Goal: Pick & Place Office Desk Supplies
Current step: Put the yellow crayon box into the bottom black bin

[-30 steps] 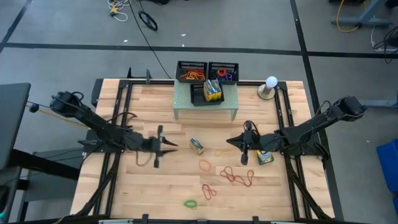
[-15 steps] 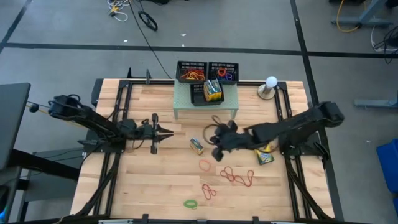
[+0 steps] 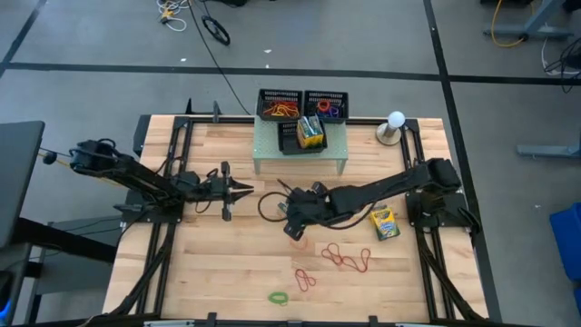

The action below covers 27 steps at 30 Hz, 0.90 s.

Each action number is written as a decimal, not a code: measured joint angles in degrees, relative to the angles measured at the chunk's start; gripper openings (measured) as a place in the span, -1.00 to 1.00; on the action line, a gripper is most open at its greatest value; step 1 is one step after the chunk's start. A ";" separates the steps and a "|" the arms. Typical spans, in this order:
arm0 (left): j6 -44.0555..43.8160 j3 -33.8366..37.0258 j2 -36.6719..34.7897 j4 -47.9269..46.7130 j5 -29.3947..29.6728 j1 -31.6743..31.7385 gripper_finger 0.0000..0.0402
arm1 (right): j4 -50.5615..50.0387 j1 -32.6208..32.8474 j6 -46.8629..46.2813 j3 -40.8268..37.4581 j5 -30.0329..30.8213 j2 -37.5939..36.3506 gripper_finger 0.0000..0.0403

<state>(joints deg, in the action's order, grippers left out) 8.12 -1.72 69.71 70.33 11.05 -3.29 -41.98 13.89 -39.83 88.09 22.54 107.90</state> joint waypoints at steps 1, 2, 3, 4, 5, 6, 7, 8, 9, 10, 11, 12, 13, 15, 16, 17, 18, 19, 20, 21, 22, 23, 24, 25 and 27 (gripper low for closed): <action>0.00 0.00 0.00 -0.08 0.04 0.00 -0.74 | -0.10 0.00 -0.63 0.00 -0.04 0.62 0.16; 0.00 -0.01 0.00 -0.30 0.03 0.00 -0.74 | -0.03 0.00 -1.23 0.02 -0.02 1.34 0.19; 0.00 0.00 0.02 -0.36 0.03 0.01 -0.74 | 0.24 0.00 -1.36 0.02 -0.04 1.91 0.21; -0.01 -0.01 0.02 -0.30 0.07 0.02 -0.74 | 0.06 0.00 -1.38 0.01 -0.08 2.34 0.23; 0.00 0.00 0.02 -0.29 0.04 0.01 -0.74 | 0.23 0.00 -1.48 0.00 -0.05 2.94 0.24; 0.00 0.00 0.02 -0.31 0.02 0.00 -0.74 | 1.16 0.00 -1.52 0.00 -0.08 3.40 0.24; -0.02 0.00 0.02 -0.31 0.02 -0.02 -0.74 | 1.51 0.00 -1.52 0.00 -0.25 3.63 0.23; -0.04 0.00 0.02 -0.25 0.02 -0.02 -0.74 | 1.57 0.00 -1.53 -0.09 -0.61 3.77 0.23; -0.04 0.00 0.02 -0.26 0.02 -0.02 -0.74 | 2.85 0.00 -1.54 -0.19 -0.75 4.09 0.21; -0.14 0.00 0.02 -0.30 0.03 -0.02 -0.74 | 4.17 0.00 -1.78 -0.25 -1.38 4.36 0.20; -0.17 -0.01 0.02 -0.21 0.04 -0.02 -0.74 | 4.04 0.00 -1.80 -0.36 -1.89 4.53 0.17; -0.17 -0.01 0.02 -0.08 0.04 -0.02 -0.74 | 3.39 0.00 -1.82 -0.50 -2.15 4.79 0.15; -0.20 -0.02 0.02 -0.19 0.04 -0.02 -0.74 | 4.12 0.00 -1.87 -0.48 -2.25 5.30 0.13; -0.20 -0.02 0.02 -0.20 0.04 -0.04 -0.74 | 4.16 0.00 -2.54 -0.45 -3.08 5.97 0.07; -0.20 -0.02 0.02 -0.01 0.04 -0.04 -0.74 | 3.77 0.00 -3.00 -0.46 -3.26 6.35 0.05; -0.22 -0.02 0.02 -0.15 0.04 -0.04 -0.74 | 4.30 -0.01 -3.31 -0.46 -3.57 6.62 0.02; -0.22 -0.02 0.02 -0.31 0.04 -0.04 -0.74 | 4.45 -0.01 -3.31 -0.46 -3.75 6.77 0.00; -0.24 -0.02 0.02 -0.27 0.04 -0.09 -0.74 | 4.25 0.00 -3.35 -0.48 -3.78 6.76 -0.03; -0.45 -0.02 0.02 -0.26 0.06 -0.07 -0.74 | 4.75 -0.03 -3.44 -0.48 -3.76 6.75 -0.05; -0.58 -0.02 0.02 -0.32 0.05 -0.07 -0.74 | 5.58 -0.21 -3.46 -0.48 -3.70 6.72 -0.08; -0.68 -0.02 0.02 -0.24 0.02 -0.09 -0.74 | 5.90 -0.28 -3.46 -0.48 -3.57 6.72 -0.12; -0.72 -0.02 0.02 -0.13 -0.08 -0.08 -0.74 | 5.83 -0.31 -3.62 -0.48 -3.56 6.72 -0.15; -0.78 -0.02 0.02 -0.21 -0.12 -0.08 -0.74 | 5.78 -0.38 -4.29 -0.41 -3.67 6.72 -0.20; -0.81 -0.02 0.02 -0.33 -0.13 -0.09 -0.74 | 5.81 -0.54 -4.76 -0.39 -4.13 6.69 -0.25; -0.85 -0.02 0.02 -0.22 -0.13 -0.07 -0.74 | 5.80 -0.85 -5.68 -0.34 -5.46 6.63 -0.35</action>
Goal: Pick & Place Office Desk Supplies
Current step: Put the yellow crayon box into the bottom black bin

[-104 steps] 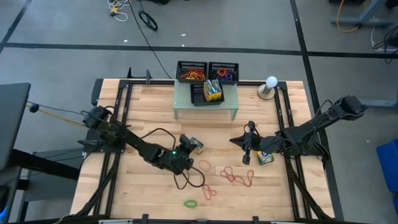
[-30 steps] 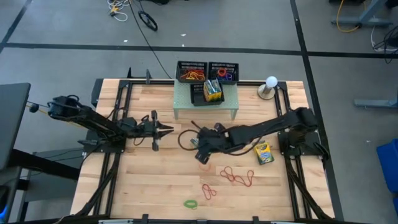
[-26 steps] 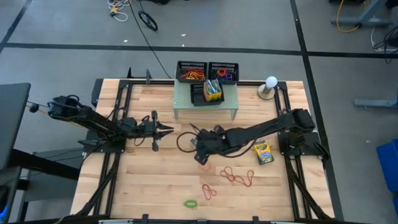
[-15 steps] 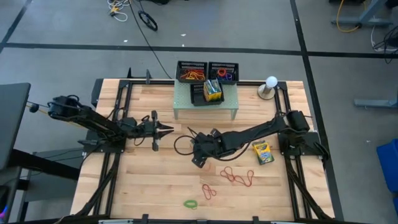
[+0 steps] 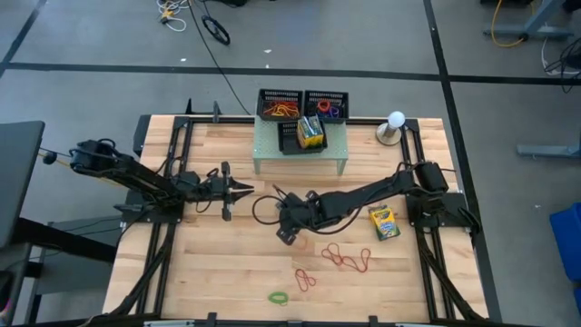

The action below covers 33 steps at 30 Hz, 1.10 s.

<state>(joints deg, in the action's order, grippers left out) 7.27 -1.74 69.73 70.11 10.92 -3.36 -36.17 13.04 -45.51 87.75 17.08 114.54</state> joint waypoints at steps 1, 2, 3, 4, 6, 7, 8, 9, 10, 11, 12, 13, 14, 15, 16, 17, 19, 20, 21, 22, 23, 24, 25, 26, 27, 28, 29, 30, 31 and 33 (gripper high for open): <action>0.00 0.00 0.00 -0.06 -0.01 -0.02 -0.74 | 0.02 -0.19 -0.70 0.02 -0.21 -0.02 -0.40; 0.00 0.00 0.00 -0.07 -0.02 -0.02 -0.74 | 0.15 -0.32 -1.16 0.03 -0.24 -0.02 -0.44; 0.00 0.00 0.00 -0.04 -0.02 -0.01 -0.74 | 0.30 -0.51 -1.52 0.03 -0.26 -0.05 -0.47; -0.02 0.00 0.00 -0.09 -0.02 -0.02 -0.74 | 0.38 -0.72 -1.71 0.01 -0.42 -0.37 -0.48; -0.03 0.00 0.00 -0.09 -0.02 -0.01 -0.74 | 0.86 -1.06 -2.06 0.09 -0.59 -1.01 -0.48; -0.09 0.00 0.00 -0.12 -0.02 0.00 -0.74 | 0.81 -1.27 -2.36 0.67 -0.61 -1.35 -0.47; -0.17 0.00 0.00 -0.15 -0.02 0.00 -0.74 | 0.19 -1.44 -2.55 1.23 -0.71 -1.82 -0.46; -0.17 0.00 0.00 -0.11 -0.02 0.00 -0.74 | -0.64 -1.61 -2.56 2.15 -0.57 -2.16 -0.44; -0.17 0.00 0.00 -0.22 -0.01 0.00 -0.74 | -1.00 -1.78 -2.59 3.39 -0.51 -2.57 -0.43; -0.17 0.00 0.00 -0.46 0.00 0.00 -0.74 | -1.79 -2.04 -2.60 4.92 -0.58 -3.02 -0.42; -0.15 0.00 0.00 -0.52 0.00 0.00 -0.74 | -3.56 -2.21 -2.52 6.98 -0.19 -3.39 -0.42; -0.19 0.00 0.00 -0.63 0.00 0.00 -0.74 | -5.51 -2.40 -2.10 9.32 0.52 -3.72 -0.41; -0.22 -0.02 0.00 -0.92 0.16 0.00 -0.74 | -7.73 -2.72 -1.92 12.18 1.35 -3.90 -0.41; -0.22 0.00 0.00 -1.09 0.44 0.00 -0.74 | -10.08 -3.04 -1.64 15.46 2.13 -3.95 -0.41; -0.23 0.00 0.00 -1.07 0.62 0.00 -0.74 | -12.81 -3.48 -1.18 18.74 2.94 -3.97 -0.41; -0.29 0.00 0.00 -1.15 0.80 0.00 -0.74 | -15.56 -4.04 -0.72 22.12 3.82 -3.97 -0.41; -0.31 0.00 0.00 -1.44 1.05 0.00 -0.74 | -19.78 -5.32 -0.19 28.61 6.04 -3.97 -0.41; -0.33 0.00 0.00 -1.42 1.07 0.04 -0.74 | -21.73 -6.17 -0.05 31.52 7.06 -4.02 -0.41; -0.31 0.00 0.00 -1.42 1.07 0.04 -0.74 | -24.11 -7.28 -0.06 34.39 7.84 -4.06 -0.41; -0.31 0.00 0.00 -1.42 1.07 0.04 -0.74 | -26.34 -8.37 -0.10 36.85 8.67 -4.10 -0.41; -0.32 0.00 0.00 -1.42 1.07 0.04 -0.74 | -28.07 -9.59 -0.14 38.74 9.46 -4.17 -0.40; -0.31 0.00 0.00 -1.41 1.07 0.04 -0.74 | -29.46 -10.83 -0.22 40.26 9.84 -4.19 -0.40; -0.28 0.00 0.00 -1.41 1.07 0.04 -0.74 | -30.61 -12.00 -0.54 41.31 9.90 -4.19 -0.40; -0.28 0.00 0.00 -1.40 1.07 0.04 -0.74 | -31.55 -13.16 -0.62 41.78 9.92 -4.19 -0.40; -0.27 0.00 0.00 -1.40 1.08 0.04 -0.74 | -32.43 -14.33 -0.64 41.88 10.03 -4.18 -0.40; -0.19 0.00 0.00 -1.40 1.07 0.04 -0.74 | -33.38 -15.32 -0.61 41.89 9.96 -4.11 -0.40; -0.09 0.00 0.00 -1.40 1.07 0.02 -0.74 | -34.40 -16.28 -0.57 41.87 9.86 -4.05 -0.40; 0.02 0.00 0.00 -1.40 1.07 0.02 -0.74 | -35.22 -17.30 -0.61 41.66 9.79 -4.00 -0.40; 0.02 0.00 0.00 -1.40 1.07 0.02 -0.74 | -35.51 -18.16 -0.71 41.03 9.79 -4.02 -0.40; 0.02 0.00 0.00 -1.40 1.07 0.02 -0.74 | -35.51 -19.53 -0.73 39.72 9.81 -3.99 -0.40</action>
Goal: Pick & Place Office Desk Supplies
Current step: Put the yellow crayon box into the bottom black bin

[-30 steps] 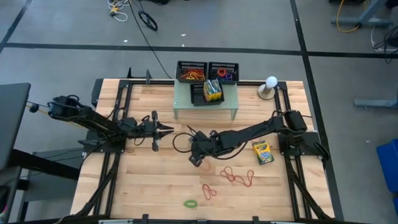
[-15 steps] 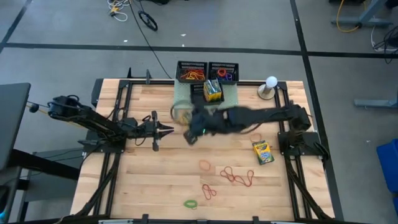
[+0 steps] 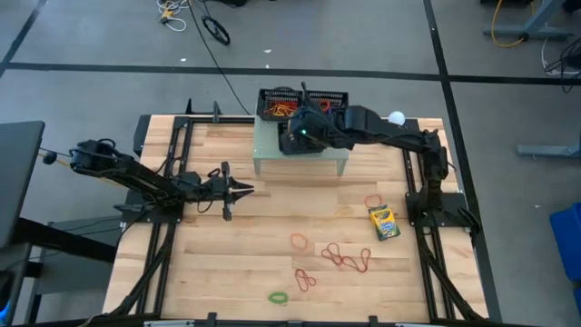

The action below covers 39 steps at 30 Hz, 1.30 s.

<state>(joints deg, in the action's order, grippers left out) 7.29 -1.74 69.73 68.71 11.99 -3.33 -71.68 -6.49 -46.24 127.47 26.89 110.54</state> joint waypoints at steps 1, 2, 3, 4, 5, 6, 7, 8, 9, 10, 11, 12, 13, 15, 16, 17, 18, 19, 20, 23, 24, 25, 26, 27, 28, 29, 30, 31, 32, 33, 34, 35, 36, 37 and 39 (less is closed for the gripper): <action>0.00 0.00 0.00 0.00 0.00 0.00 -0.74 | 0.00 -0.47 0.00 -0.52 -0.08 0.08 -0.40; 0.00 0.00 0.00 0.00 0.00 0.00 -0.74 | 0.00 -0.94 0.00 -0.84 0.02 0.13 -0.40; 0.00 0.00 0.00 0.01 0.00 0.00 -0.74 | 0.15 -1.24 -0.01 -1.11 0.11 0.13 -0.40; 0.00 0.00 0.00 0.00 0.00 0.00 -0.74 | 0.35 -1.47 -0.02 -1.38 0.04 0.06 -0.40; 0.00 0.00 0.00 0.00 0.00 0.00 -0.74 | 0.31 -1.70 -0.07 -1.52 -0.02 0.04 -0.40; 0.00 0.00 0.00 0.00 0.00 -0.02 -0.74 | 0.26 -1.82 -0.33 -1.82 -0.03 0.04 -0.40; -0.04 0.00 0.00 0.00 0.00 -0.02 -0.74 | 0.45 -1.97 -0.46 -2.30 -0.10 0.04 -0.40; -0.22 0.00 0.00 0.00 0.00 -0.02 -0.74 | 0.73 -2.10 -0.46 -2.69 -0.16 0.04 -0.40; -0.26 0.00 0.00 0.00 0.00 -0.02 -0.74 | 1.04 -2.21 -0.46 -3.07 -0.17 0.04 -0.40; -0.26 0.00 0.00 0.01 0.00 -0.02 -0.74 | 1.11 -2.40 -0.44 -3.32 -0.15 0.04 -0.40; -0.28 0.00 0.00 0.00 0.00 -0.02 -0.74 | 1.03 -2.42 -0.42 -3.40 -0.15 0.04 -0.40; -0.31 0.00 0.00 0.00 0.00 -0.02 -0.74 | 0.97 -2.42 -0.42 -3.40 -0.11 0.04 -0.40; -0.33 0.00 0.00 0.02 0.00 -0.02 -0.74 | 1.05 -2.43 -0.42 -3.40 -0.11 0.04 -0.40; -0.35 0.00 0.00 0.02 0.00 -0.02 -0.74 | 1.20 -2.44 -0.23 -3.40 -0.04 0.04 -0.40; -0.37 0.00 0.00 0.02 0.00 -0.02 -0.74 | 1.18 -2.41 0.13 -3.40 -0.06 0.04 -0.40; -0.37 0.00 0.00 0.02 0.00 -0.02 -0.74 | 1.18 -2.39 0.24 -3.40 -0.06 0.04 -0.40; -0.37 0.00 0.00 0.02 0.00 -0.02 -0.74 | 1.18 -2.39 0.26 -3.40 -0.06 0.04 -0.40; -0.37 0.00 0.00 0.02 0.00 -0.02 -0.74 | 1.20 -2.39 0.34 -3.40 -0.06 0.10 -0.40; -0.37 0.00 0.00 0.02 0.00 -0.02 -0.74 | 1.38 -2.39 0.49 -3.40 0.06 0.52 -0.40; -0.50 0.00 0.00 0.02 0.00 -0.02 -0.74 | 0.98 -2.39 0.88 -3.51 -0.11 1.63 -0.40; -0.67 0.00 0.00 -0.04 0.02 -0.02 -0.74 | 1.03 -2.39 1.08 -3.51 -0.10 2.01 -0.40; -0.70 0.00 0.00 -0.06 0.00 -0.02 -0.74 | 1.10 -2.41 1.13 -3.51 -0.47 2.24 -0.40; -0.69 0.00 0.00 -0.07 0.00 -0.02 -0.74 | 0.87 -2.48 1.38 -3.51 -0.67 2.42 -0.40; -0.70 0.00 0.00 -0.09 0.00 -0.02 -0.74 | 0.90 -2.48 1.82 -3.50 -0.51 2.74 -0.40; -0.70 0.00 0.00 -0.20 0.00 -0.02 -0.74 | 1.15 -2.48 2.06 -3.49 -0.42 2.94 -0.39; -0.69 0.00 0.00 -0.31 0.00 -0.02 -0.74 | 1.20 -2.48 2.13 -3.49 -0.59 3.14 -0.38; -0.70 0.00 0.00 -0.28 0.00 -0.02 -0.74 | 0.87 -2.49 2.17 -3.49 -0.66 3.27 -0.37; -0.70 0.00 0.00 -0.34 0.00 -0.02 -0.74 | 0.69 -2.50 2.19 -3.51 -0.69 3.28 -0.35; -0.70 0.00 0.00 -0.49 0.00 -0.02 -0.74 | 0.90 -2.53 2.21 -3.51 -0.54 3.28 -0.33; -0.70 0.00 0.00 -0.52 0.00 -0.02 -0.74 | 1.17 -2.53 2.21 -3.49 -0.46 3.30 -0.31; -0.72 0.00 0.00 -0.50 0.00 -0.02 -0.74 | 1.19 -2.53 2.21 -3.49 -0.48 3.37 -0.29; -0.72 0.00 0.00 -0.50 0.00 -0.02 -0.74 | 1.12 -2.53 2.26 -3.46 -0.49 3.49 -0.27; -0.72 0.00 0.00 -0.52 -0.02 -0.02 -0.74 | 1.15 -2.53 2.50 -3.48 -0.54 3.54 -0.24; -0.72 0.00 0.00 -0.50 0.00 -0.02 -0.74 | 1.16 -2.53 2.71 -3.47 -0.53 3.54 -0.22; -0.73 0.00 0.00 -0.52 -0.02 -0.02 -0.74 | 1.16 -2.53 3.19 -3.48 -0.50 3.50 -0.18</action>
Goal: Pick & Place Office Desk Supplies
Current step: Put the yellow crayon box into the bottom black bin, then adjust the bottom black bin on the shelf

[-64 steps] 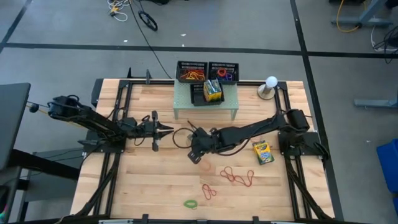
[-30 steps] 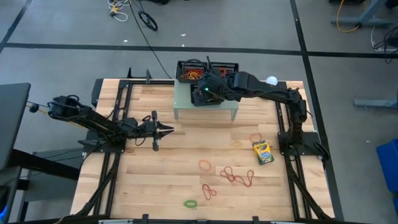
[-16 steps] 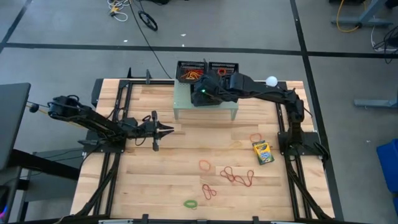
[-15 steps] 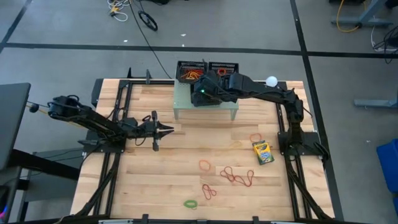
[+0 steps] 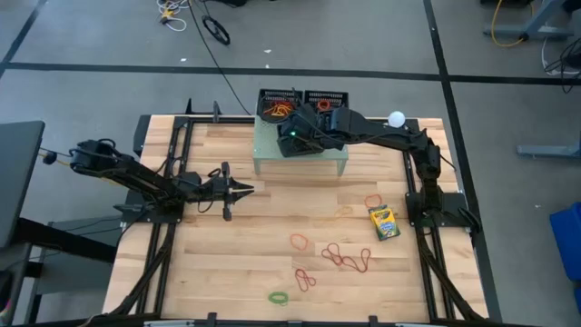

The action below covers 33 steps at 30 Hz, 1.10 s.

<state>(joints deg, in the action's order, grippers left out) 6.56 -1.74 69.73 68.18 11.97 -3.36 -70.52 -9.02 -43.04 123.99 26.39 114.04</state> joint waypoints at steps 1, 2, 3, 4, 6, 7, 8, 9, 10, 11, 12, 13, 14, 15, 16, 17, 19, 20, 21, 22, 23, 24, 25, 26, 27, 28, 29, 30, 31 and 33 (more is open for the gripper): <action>0.00 0.00 0.00 0.02 0.01 0.00 -0.74 | 0.00 0.00 0.02 0.02 -0.02 0.00 -0.16; 0.00 0.00 0.00 0.02 0.02 0.00 -0.74 | 0.00 0.00 0.04 0.02 -0.02 0.00 -0.14; 0.01 0.00 0.00 -0.02 0.02 0.00 -0.74 | 0.00 0.00 0.43 0.02 0.14 0.00 -0.12; -0.01 0.00 0.00 -0.03 0.01 0.00 -0.74 | 0.00 0.00 0.80 0.02 0.47 0.00 -0.10; -0.01 0.00 0.00 -0.08 0.01 0.00 -0.74 | 0.00 0.00 2.33 0.01 0.80 -0.06 -0.07; -0.01 0.00 0.00 -0.18 0.00 0.00 -0.74 | -0.02 0.00 3.09 0.02 0.93 -0.15 -0.06; -0.01 0.00 0.00 -0.34 0.00 0.00 -0.74 | -0.02 0.00 3.75 0.02 1.27 -0.30 -0.05; -0.01 0.00 0.00 -0.53 0.01 0.00 -0.74 | -0.13 0.00 4.47 0.16 1.84 -0.44 -0.04; 0.00 0.00 0.00 -0.69 0.00 0.00 -0.74 | -0.71 0.00 5.52 0.85 2.14 -0.44 -0.04; -0.01 0.00 0.00 -0.80 0.00 0.00 -0.74 | -1.53 0.00 6.58 1.70 2.12 -0.44 -0.04; -0.09 0.00 0.00 -0.91 0.00 0.00 -0.74 | -2.61 0.00 8.12 2.64 2.06 -0.44 -0.04; -0.22 0.00 0.00 -1.14 0.00 0.00 -0.74 | -3.62 0.04 9.83 3.56 1.61 -0.48 -0.05; -0.60 0.00 0.00 -1.45 -0.03 0.00 -0.74 | -4.57 0.26 11.66 4.39 0.86 -0.54 -0.07; -1.27 0.00 0.00 -1.69 -0.08 0.00 -0.74 | -5.86 0.70 13.61 5.05 0.40 -0.58 -0.09; -1.48 0.00 0.00 -1.78 -0.36 0.00 -0.74 | -7.49 1.34 15.89 5.40 0.30 -0.84 -0.13; -1.67 0.00 0.00 -1.92 -0.96 0.00 -0.74 | -9.20 2.25 17.82 5.39 0.30 -1.27 -0.18; -1.68 0.00 0.02 -2.18 -2.69 -0.02 -0.74 | -10.78 4.43 21.15 4.61 2.10 -2.48 -0.31; -1.71 0.00 0.02 -2.10 -3.29 -0.02 -0.74 | -11.36 5.60 22.72 3.86 3.04 -3.20 -0.39; -2.13 -0.07 0.02 -2.08 -3.73 -0.04 -0.74 | -11.61 6.75 23.92 2.84 3.78 -3.99 -0.48; -3.04 -0.25 0.02 -2.14 -4.05 -0.04 -0.74 | -11.29 7.85 24.75 1.73 3.86 -4.76 -0.57; -4.06 -0.47 0.02 -2.14 -4.02 -0.04 -0.74 | -10.82 8.92 25.36 0.46 3.88 -5.50 -0.67; -5.17 -0.91 0.02 -2.26 -3.47 -0.05 -0.74 | -10.44 10.00 25.79 -0.91 3.83 -6.43 -0.77; -6.43 -1.74 0.04 -2.97 -2.62 -0.07 -0.75 | -10.32 11.10 25.79 -2.49 3.85 -7.29 -0.87; -7.44 -2.94 0.22 -4.02 -1.43 -0.15 -0.76 | -10.03 12.17 25.61 -4.20 3.91 -8.28 -0.93; -8.11 -4.30 0.57 -5.42 0.04 -0.47 -0.77 | -9.63 13.32 25.26 -6.20 4.26 -9.36 -0.96; -8.85 -6.08 1.19 -7.26 1.79 -0.95 -0.79 | -9.04 14.46 24.70 -8.53 5.06 -10.51 -0.95; -8.84 -8.10 2.11 -9.21 3.24 -1.50 -0.82 | -7.80 15.61 23.98 -11.17 5.53 -11.92 -0.93; -8.45 -10.32 3.38 -11.01 4.47 -2.12 -0.84 | -6.31 16.63 23.49 -14.06 5.93 -13.49 -0.92; -7.81 -12.54 4.93 -12.10 6.01 -2.62 -0.87 | -4.25 17.60 23.12 -17.47 6.26 -15.30 -0.91; -6.55 -16.67 8.68 -12.08 9.46 -3.22 -0.94 | 1.39 19.24 22.53 -25.05 6.36 -19.41 -0.93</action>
<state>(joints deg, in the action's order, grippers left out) 0.01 -18.41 78.42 56.10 21.42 -6.58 -69.13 10.23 -20.52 98.93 32.75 94.63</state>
